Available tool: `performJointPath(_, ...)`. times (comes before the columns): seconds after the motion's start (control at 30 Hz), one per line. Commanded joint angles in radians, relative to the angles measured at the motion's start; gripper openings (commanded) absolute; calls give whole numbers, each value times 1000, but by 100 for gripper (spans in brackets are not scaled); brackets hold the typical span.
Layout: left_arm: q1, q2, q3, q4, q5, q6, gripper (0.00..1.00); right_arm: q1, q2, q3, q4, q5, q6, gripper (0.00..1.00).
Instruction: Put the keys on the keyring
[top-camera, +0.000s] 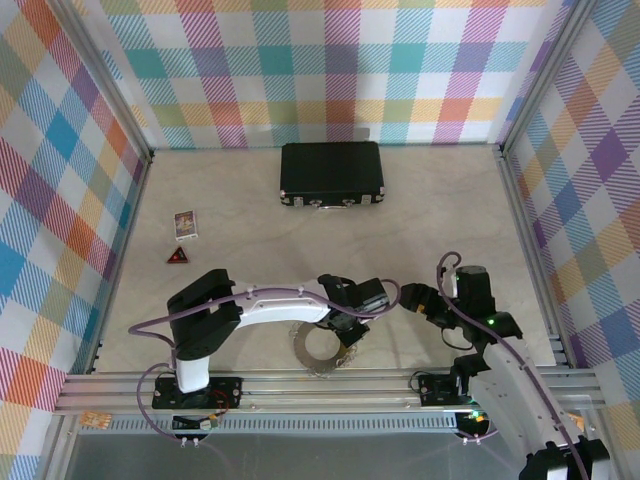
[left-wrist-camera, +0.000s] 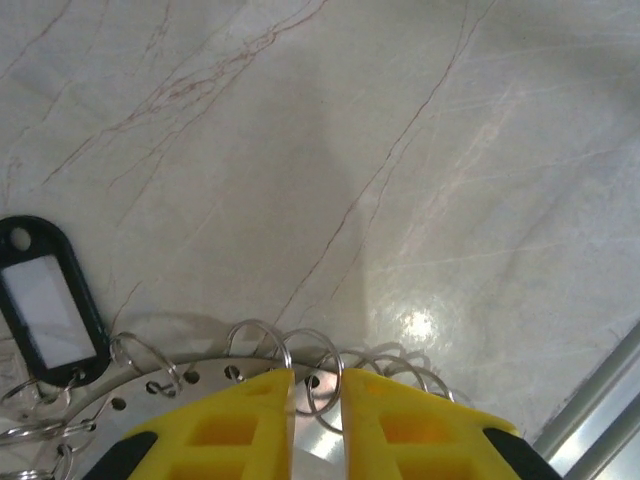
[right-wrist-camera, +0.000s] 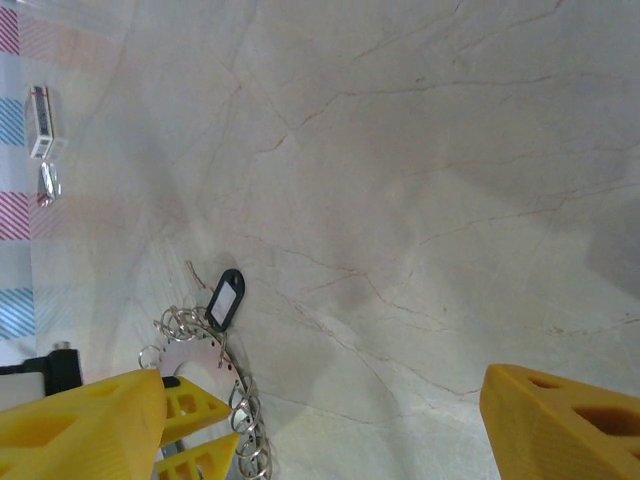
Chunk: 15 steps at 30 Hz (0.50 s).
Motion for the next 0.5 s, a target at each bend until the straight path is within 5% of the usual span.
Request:
performJointPath(0.0, -13, 33, 45, -61, -36, 13, 20, -12, -21, -5, -23, 11, -4, 82)
performJointPath(0.47, -19, 83, 113, -127, -125, 15, 24, -23, -37, -16, -14, 2, -7, 82)
